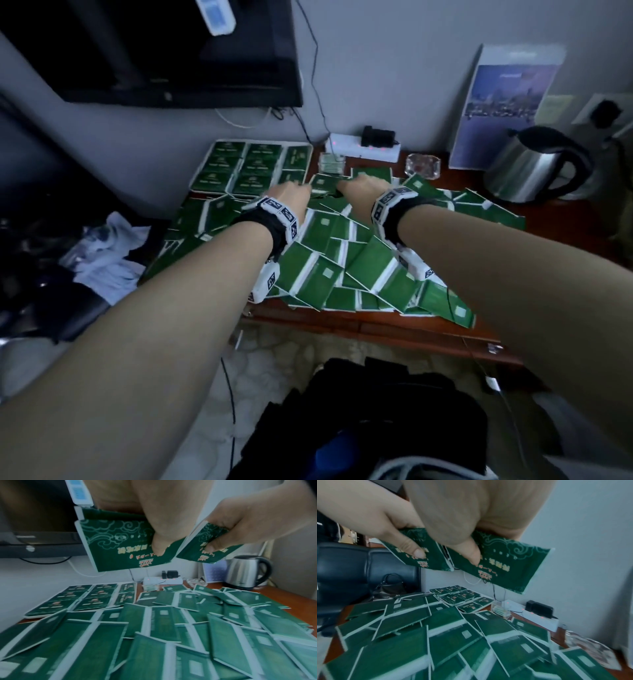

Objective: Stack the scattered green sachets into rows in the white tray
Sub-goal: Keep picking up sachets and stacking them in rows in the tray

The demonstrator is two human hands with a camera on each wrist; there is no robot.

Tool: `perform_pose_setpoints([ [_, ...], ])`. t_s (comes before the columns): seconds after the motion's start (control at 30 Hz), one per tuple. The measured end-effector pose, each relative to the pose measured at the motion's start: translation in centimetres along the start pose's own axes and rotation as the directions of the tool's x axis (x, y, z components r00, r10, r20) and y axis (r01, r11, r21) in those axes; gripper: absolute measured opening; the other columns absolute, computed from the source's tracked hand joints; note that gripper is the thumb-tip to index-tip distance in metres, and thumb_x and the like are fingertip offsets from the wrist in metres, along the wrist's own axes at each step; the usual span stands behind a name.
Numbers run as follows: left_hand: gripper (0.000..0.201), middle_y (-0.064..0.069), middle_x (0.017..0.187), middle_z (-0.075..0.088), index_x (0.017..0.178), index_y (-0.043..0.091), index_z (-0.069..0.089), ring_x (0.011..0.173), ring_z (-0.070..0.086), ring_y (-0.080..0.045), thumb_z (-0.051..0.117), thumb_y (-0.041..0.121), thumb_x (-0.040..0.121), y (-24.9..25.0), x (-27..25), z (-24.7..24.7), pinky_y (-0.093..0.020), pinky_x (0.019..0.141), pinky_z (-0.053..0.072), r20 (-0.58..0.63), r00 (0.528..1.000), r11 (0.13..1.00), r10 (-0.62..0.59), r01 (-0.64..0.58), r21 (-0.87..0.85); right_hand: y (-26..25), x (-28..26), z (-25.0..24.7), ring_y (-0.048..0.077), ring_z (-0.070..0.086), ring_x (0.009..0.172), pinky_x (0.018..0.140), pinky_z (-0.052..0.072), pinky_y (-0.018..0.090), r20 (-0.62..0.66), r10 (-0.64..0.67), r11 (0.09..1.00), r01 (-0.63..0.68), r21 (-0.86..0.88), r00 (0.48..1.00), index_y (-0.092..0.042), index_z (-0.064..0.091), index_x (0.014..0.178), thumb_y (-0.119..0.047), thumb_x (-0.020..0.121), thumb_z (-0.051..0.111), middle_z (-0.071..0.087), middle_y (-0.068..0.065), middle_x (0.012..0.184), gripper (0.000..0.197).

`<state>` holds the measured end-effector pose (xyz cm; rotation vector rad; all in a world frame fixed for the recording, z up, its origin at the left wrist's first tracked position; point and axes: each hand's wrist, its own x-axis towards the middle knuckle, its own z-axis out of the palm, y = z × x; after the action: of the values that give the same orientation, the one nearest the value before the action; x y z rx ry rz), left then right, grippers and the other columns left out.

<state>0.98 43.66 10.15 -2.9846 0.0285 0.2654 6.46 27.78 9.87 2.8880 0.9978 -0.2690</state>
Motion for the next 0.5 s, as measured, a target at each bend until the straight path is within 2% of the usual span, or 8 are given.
perform_pose_setpoints([
  [0.13, 0.046, -0.018, 0.108, 0.066, 0.133, 0.010, 0.050, 0.093, 0.066, -0.035, 0.049, -0.003, 0.089, -6.9, 2.9, 1.2, -0.042, 0.071, 0.053, 0.076, 0.997, 0.999, -0.031, 0.029, 0.024, -2.6, 7.3, -0.4, 0.037, 0.065, 0.095, 0.069, 0.052, 0.040, -0.026, -0.032, 0.999, 0.032, 0.034, 0.999, -0.008, 0.050, 0.133, 0.006, 0.090, 0.043, 0.063, 0.020, 0.110, 0.045],
  [0.23, 0.050, -0.016, 0.107, 0.066, 0.134, 0.016, 0.052, 0.091, 0.066, -0.035, 0.047, -0.004, 0.089, -11.1, 5.1, 1.5, -0.043, 0.072, 0.055, 0.103, 0.994, 1.000, -0.023, 0.022, 0.014, -4.1, 11.6, -0.8, 0.035, 0.065, 0.089, 0.072, 0.058, 0.044, 0.005, -0.033, 0.997, 0.033, 0.067, 0.999, -0.010, 0.049, 0.133, 0.005, 0.090, 0.044, 0.062, 0.019, 0.106, 0.046],
  [0.37, 0.048, -0.013, 0.111, 0.063, 0.135, 0.016, 0.053, 0.092, 0.064, -0.032, 0.047, -0.004, 0.092, -15.0, 7.2, 2.3, -0.042, 0.074, 0.056, 0.125, 0.992, 1.000, -0.001, 0.001, 0.002, -5.1, 15.5, -1.0, 0.031, 0.062, 0.081, 0.067, 0.056, 0.039, 0.063, -0.027, 0.998, 0.024, 0.052, 0.998, -0.009, 0.048, 0.134, 0.006, 0.092, 0.043, 0.062, 0.016, 0.099, 0.044],
  [0.5, 0.045, -0.012, 0.114, 0.063, 0.138, 0.016, 0.052, 0.094, 0.064, -0.031, 0.052, 0.004, 0.095, -18.0, 9.8, 3.6, -0.040, 0.074, 0.056, 0.150, 0.987, 0.998, 0.060, -0.063, 0.016, -5.5, 18.6, -0.2, 0.029, 0.062, 0.077, 0.067, 0.058, 0.039, 0.100, 0.031, 0.998, -0.037, 0.059, 0.994, -0.008, 0.048, 0.132, 0.003, 0.094, 0.047, 0.058, 0.012, 0.089, 0.040],
])
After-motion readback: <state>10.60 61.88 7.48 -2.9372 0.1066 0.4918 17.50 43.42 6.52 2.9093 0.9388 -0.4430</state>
